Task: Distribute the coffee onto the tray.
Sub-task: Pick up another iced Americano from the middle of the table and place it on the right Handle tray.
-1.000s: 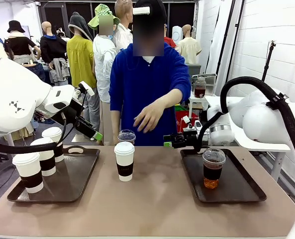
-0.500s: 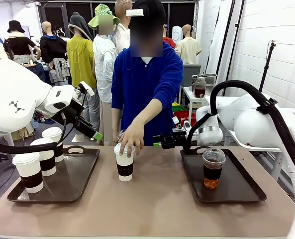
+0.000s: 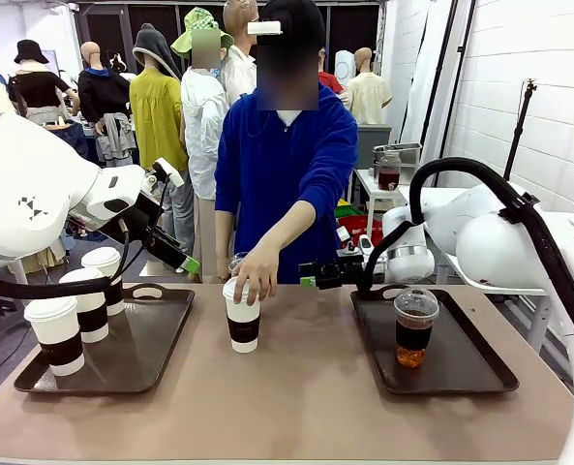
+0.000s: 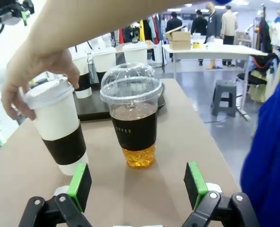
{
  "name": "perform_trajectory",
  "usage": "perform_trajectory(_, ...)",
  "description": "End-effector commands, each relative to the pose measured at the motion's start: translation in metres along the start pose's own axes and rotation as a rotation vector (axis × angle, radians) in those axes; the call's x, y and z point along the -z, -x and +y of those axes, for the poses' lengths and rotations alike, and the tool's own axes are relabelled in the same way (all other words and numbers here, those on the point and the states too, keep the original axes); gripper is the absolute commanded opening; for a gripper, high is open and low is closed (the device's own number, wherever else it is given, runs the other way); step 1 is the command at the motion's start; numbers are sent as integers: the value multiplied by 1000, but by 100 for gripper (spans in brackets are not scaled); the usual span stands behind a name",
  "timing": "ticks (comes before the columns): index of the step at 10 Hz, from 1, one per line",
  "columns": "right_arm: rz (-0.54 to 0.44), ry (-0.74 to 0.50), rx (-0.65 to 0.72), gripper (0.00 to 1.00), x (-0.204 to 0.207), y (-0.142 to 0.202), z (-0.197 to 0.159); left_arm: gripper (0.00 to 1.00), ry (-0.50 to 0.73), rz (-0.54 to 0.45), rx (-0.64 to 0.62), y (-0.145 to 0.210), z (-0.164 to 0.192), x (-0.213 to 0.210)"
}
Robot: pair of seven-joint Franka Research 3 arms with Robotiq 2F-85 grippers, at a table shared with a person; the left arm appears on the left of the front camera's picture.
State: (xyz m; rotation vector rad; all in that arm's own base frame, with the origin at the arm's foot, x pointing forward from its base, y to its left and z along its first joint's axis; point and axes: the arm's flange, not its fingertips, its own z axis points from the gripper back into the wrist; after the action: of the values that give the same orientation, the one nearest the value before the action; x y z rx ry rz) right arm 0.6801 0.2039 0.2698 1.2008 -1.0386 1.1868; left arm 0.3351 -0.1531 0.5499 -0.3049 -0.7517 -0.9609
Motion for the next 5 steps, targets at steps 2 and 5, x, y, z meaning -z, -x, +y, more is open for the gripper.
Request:
perform_trajectory(2,19,-23,33,100,-45,-8,8,100,5,-4,12,1,2,0)
perform_trajectory(5,32,-46,57,100,-95,-2,15,100,5,-4,12,1,2,0)
